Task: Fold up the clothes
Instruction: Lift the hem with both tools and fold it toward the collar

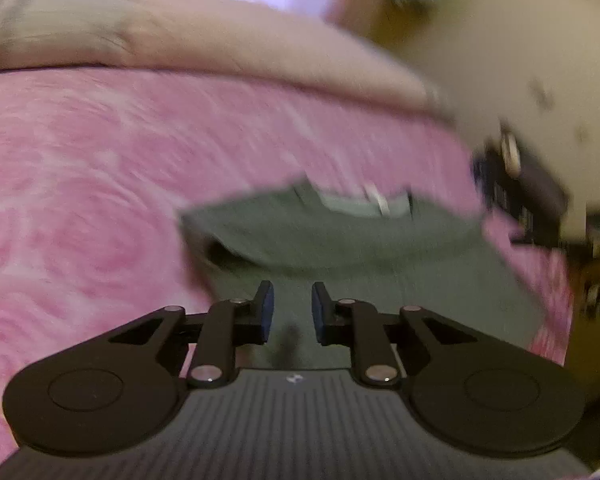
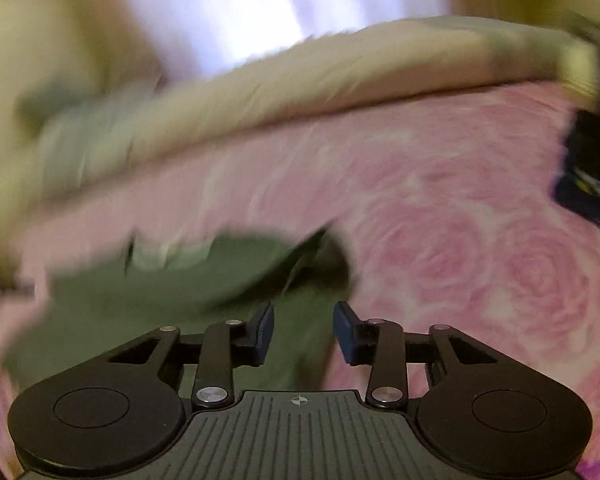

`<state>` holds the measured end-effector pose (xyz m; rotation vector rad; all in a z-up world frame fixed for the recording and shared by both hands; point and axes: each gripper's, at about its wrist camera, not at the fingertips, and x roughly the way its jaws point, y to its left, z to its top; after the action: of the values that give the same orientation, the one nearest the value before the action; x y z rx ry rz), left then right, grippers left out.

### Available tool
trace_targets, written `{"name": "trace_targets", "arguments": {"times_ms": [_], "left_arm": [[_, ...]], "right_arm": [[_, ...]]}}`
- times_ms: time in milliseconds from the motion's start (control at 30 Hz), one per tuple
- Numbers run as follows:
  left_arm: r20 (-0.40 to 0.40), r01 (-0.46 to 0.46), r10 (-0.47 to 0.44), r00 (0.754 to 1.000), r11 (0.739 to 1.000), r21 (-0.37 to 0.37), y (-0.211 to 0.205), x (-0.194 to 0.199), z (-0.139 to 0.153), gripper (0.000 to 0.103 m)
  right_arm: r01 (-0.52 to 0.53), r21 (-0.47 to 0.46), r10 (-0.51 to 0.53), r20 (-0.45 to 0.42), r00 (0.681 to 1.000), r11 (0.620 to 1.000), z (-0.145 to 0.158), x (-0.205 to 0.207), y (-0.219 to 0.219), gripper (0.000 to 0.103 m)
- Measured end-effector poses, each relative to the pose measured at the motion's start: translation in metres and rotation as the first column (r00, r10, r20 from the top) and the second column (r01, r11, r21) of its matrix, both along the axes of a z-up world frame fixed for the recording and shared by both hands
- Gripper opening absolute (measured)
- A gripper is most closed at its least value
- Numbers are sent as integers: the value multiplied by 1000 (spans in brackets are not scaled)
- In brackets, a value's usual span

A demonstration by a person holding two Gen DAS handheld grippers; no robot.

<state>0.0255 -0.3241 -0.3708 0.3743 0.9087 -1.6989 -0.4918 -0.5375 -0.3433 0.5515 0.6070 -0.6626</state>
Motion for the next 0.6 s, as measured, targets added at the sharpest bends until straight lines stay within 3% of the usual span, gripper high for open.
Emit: {"name": "trace_targets", "arguments": {"times_ms": [67, 167, 233, 333, 467, 533, 600], "left_arm": [[50, 46, -48, 998, 998, 54, -13, -18, -10, 16], [119, 60, -75, 990, 991, 123, -37, -32, -29, 13], [88, 38, -47, 995, 993, 109, -54, -24, -30, 14], [63, -51, 45, 997, 995, 87, -85, -9, -27, 14], [44, -229, 226, 973, 971, 69, -119, 22, -24, 17], [-8, -299, 300, 954, 952, 58, -117, 39, -20, 18], [-58, -322, 324, 944, 946, 50, -106, 55, -19, 20]], "right_arm": [[-88, -2, 88, -74, 993, 996, -12, 19, 10, 37], [-133, -31, 126, -170, 977, 991, -27, 47, 5, 37], [-164, -48, 148, -234, 961, 985, -38, 66, 1, 37], [-146, -96, 118, -245, 962, 985, -38, 85, -26, 37], [53, -58, -62, -156, 986, 997, -37, 86, -82, 37], [150, -3, -149, -96, 984, 989, -36, 72, -102, 37], [181, 67, -180, -10, 984, 981, -36, 49, -108, 37]]}}
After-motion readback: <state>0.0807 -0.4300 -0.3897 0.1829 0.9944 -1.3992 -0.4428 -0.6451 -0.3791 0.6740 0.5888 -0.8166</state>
